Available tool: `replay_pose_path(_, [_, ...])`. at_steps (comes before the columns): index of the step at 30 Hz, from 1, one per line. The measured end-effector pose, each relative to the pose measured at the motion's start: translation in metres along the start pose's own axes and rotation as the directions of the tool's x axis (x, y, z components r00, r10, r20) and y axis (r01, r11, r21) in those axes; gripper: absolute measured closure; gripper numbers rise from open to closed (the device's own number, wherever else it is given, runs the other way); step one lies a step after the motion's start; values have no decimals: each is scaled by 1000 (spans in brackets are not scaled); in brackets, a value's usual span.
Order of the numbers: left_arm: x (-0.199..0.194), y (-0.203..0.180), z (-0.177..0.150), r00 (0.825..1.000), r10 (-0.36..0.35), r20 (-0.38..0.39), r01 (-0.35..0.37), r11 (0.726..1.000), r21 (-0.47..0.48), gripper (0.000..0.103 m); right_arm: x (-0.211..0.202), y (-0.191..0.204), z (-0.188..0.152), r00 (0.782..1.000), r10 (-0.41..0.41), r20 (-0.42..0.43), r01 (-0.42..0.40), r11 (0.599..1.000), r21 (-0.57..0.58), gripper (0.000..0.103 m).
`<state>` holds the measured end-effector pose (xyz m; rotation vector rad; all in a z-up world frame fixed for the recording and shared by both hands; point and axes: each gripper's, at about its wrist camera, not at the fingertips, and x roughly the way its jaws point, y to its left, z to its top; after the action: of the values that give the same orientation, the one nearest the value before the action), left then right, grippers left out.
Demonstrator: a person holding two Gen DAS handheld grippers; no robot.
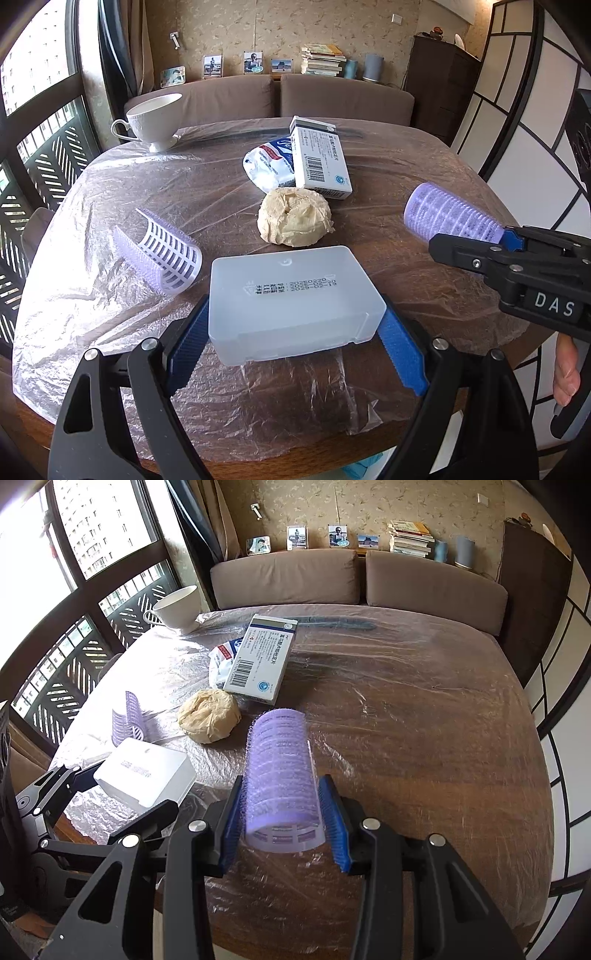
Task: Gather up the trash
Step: 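Carry the white plastic box and purple roller over the white bin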
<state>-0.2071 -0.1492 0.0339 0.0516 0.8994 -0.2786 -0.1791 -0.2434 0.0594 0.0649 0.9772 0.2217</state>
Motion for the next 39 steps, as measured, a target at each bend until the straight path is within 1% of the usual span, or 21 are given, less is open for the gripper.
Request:
replay_pose_path(9, [-7,7,-6,1000,-13,-13,13,1000,7,16,-12,9,-16,1000,-14,-2,14,1000,22,63])
replay_pose_path(17, [-16,14,-12,999,-39,-14,39,999,24,16,-19,16,-27,999,-40,-5,40,998,53,63])
replay_pose_path(27, [-29,23,-21,995,-102,-14,103,993,63,16,-32,28,-46,997,-81,-5,81,992,99,63])
replay_pose_path(33, [-33,20,-26,991,-134,-20,135,986,94,16,-41,32,-63,996,-94,-6,94,986,139,63])
replay_pose_path(36, [-38,18,-32,991,-134,-20,135,986,95,16,-45,35,-71,995,-94,-11,95,987,132,63])
replay_pose_path(39, [-44,16,-39,992,-125,-23,126,989,76,16,-48,38,-77,996,-94,-10,94,988,126,63])
